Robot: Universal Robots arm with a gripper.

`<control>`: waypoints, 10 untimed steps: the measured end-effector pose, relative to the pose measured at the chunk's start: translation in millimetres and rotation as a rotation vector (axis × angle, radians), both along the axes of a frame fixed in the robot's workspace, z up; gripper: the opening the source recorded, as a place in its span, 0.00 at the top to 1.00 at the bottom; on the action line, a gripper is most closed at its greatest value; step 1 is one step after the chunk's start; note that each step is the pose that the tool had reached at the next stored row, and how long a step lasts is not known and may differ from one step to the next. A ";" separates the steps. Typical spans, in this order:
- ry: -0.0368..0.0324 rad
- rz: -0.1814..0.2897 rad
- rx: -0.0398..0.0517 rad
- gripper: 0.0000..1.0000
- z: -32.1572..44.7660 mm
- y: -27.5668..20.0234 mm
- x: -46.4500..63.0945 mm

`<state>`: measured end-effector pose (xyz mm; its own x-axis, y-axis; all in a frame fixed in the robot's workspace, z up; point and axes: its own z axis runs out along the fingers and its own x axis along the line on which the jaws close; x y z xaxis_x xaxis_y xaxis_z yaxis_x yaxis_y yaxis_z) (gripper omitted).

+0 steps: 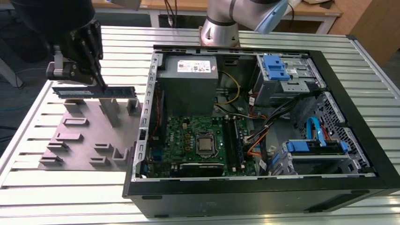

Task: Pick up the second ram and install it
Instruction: 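Pick up the second ram and move it above second insertion slot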

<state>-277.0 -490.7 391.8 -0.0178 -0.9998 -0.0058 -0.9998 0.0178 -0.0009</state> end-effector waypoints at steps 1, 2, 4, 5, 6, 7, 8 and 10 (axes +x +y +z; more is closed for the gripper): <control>0.0000 0.000 0.0001 0.90 -0.1 0.0 3.3; 0.0002 0.000 0.0001 0.90 -0.1 0.0 6.9; 0.0003 0.000 0.0002 0.90 -0.2 0.0 13.0; 0.0004 0.000 0.0001 0.90 -0.1 0.0 15.6; 0.0004 0.000 0.0001 0.90 -0.1 0.0 17.9; 0.0005 0.000 0.0000 0.90 -0.1 0.0 19.8; 0.0005 0.000 0.0000 0.90 -0.1 0.0 21.7; 0.0005 0.000 0.0001 0.90 -0.2 0.0 25.8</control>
<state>-251.2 -490.7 391.6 -0.0178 -0.9998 -0.0059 -0.9998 0.0178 -0.0005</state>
